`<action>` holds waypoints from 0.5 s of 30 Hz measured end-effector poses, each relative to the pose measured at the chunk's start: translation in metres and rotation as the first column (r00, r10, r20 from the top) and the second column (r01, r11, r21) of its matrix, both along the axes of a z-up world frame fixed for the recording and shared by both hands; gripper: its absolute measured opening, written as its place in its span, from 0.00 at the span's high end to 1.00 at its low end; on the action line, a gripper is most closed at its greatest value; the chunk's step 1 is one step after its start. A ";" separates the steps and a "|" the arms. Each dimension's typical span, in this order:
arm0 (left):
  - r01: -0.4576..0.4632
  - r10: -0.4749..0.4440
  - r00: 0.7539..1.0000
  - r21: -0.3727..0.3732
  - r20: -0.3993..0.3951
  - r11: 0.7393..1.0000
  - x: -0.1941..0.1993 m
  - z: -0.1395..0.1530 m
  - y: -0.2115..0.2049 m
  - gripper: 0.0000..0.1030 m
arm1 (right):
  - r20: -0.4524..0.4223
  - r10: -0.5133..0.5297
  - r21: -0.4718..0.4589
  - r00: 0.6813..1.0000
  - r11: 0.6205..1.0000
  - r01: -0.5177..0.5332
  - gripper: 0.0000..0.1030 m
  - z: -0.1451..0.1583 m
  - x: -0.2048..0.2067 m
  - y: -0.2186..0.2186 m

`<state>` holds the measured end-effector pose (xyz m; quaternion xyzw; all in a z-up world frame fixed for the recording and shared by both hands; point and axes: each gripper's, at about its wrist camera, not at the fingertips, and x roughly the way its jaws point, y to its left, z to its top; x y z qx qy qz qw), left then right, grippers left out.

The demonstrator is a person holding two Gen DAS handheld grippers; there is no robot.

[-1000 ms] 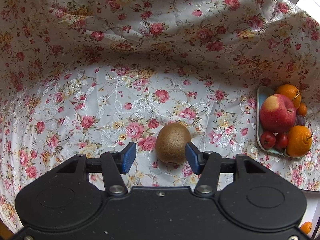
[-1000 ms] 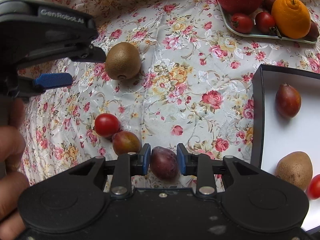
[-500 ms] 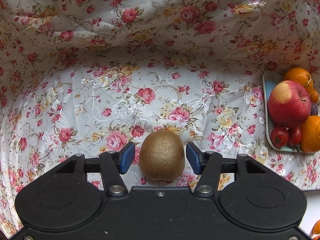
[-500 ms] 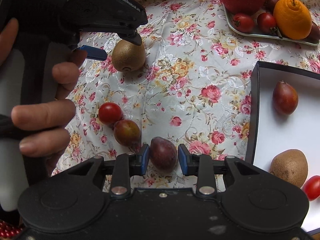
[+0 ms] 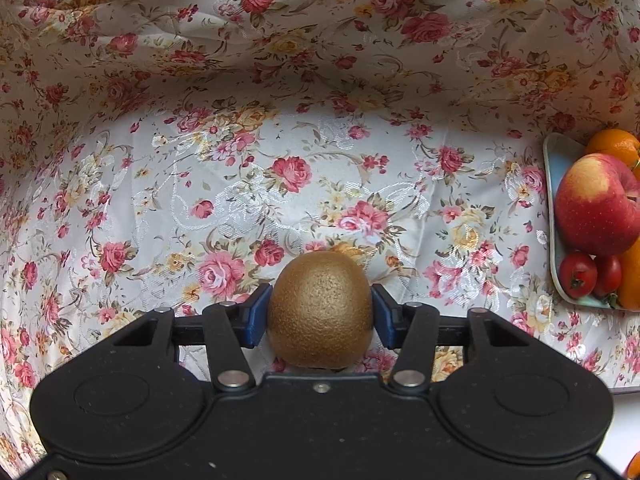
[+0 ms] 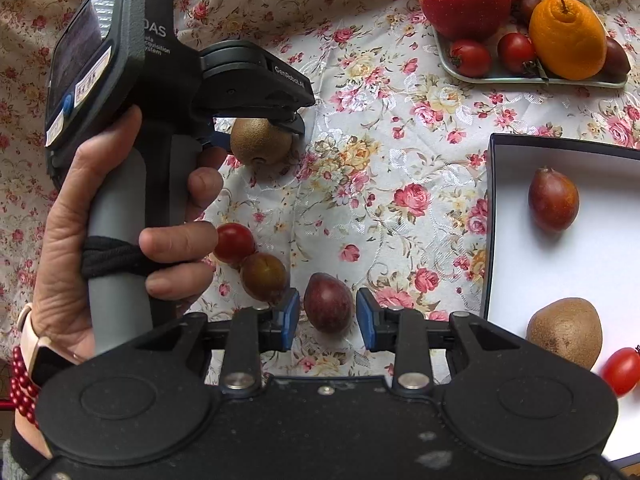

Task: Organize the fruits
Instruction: 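Close the right tool on the plum while the left tool grasps the kiwi, then carry the plum and kiwi toward the white box with both tools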

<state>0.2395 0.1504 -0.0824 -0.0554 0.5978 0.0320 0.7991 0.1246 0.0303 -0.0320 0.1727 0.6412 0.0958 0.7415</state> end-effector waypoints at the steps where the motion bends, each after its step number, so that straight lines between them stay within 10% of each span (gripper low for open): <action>1: -0.009 0.009 1.000 0.009 0.000 1.000 0.000 0.002 0.001 0.44 | -0.005 0.001 0.004 1.000 1.000 -0.001 0.66 -0.001 0.000 0.002; 15: -0.121 0.118 0.992 0.070 0.034 0.990 -0.012 0.038 0.041 0.44 | -0.047 0.013 -0.119 0.999 0.993 -0.018 0.66 -0.023 0.008 0.032</action>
